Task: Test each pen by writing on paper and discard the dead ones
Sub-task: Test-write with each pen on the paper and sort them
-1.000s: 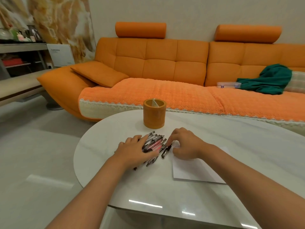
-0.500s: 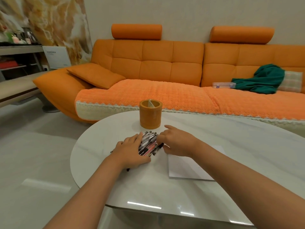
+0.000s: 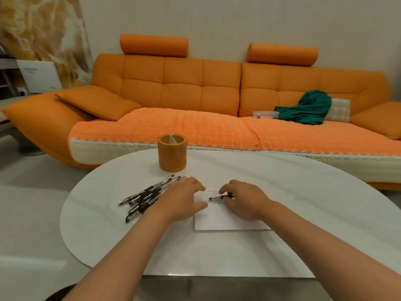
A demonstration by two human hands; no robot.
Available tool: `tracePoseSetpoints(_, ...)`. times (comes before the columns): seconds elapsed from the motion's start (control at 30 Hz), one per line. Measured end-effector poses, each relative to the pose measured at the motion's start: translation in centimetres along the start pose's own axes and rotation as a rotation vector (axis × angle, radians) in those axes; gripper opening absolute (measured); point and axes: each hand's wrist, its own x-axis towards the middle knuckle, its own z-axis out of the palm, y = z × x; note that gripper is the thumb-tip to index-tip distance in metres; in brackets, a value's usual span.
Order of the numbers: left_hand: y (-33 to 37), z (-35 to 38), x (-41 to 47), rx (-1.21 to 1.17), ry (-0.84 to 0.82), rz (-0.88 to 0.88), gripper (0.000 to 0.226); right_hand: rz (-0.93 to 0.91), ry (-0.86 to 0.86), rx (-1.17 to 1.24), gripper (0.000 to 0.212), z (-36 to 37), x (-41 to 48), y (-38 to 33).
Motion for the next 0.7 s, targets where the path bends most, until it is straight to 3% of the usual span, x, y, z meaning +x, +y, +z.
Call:
tracePoseSetpoints(0.1,0.7,0.9,0.8,0.060,-0.100,-0.015,0.067,-0.008,0.025,0.024,0.033,0.8,-0.3,1.5)
tracePoseSetpoints(0.27,1.8,2.0,1.7,0.088,-0.178,-0.028,0.067,-0.016,0.044,0.053,0.030,0.8,-1.1,4.1)
tracePoseSetpoints(0.47,3.4,3.2,2.4,0.096,-0.074,-0.016,0.065,-0.010,0.106,0.157,0.020,0.0,-1.0,4.5)
tracePoseSetpoints(0.57,3.6,3.3,2.3,-0.005,0.065,-0.008,0.051,-0.045,0.105,0.180,0.018,-0.2,-0.7,3.5)
tracePoseSetpoints(0.7,3.0,2.8,2.5,-0.074,0.112,-0.015,0.025,-0.072,0.081,0.210,0.019,0.3,-0.4,2.2)
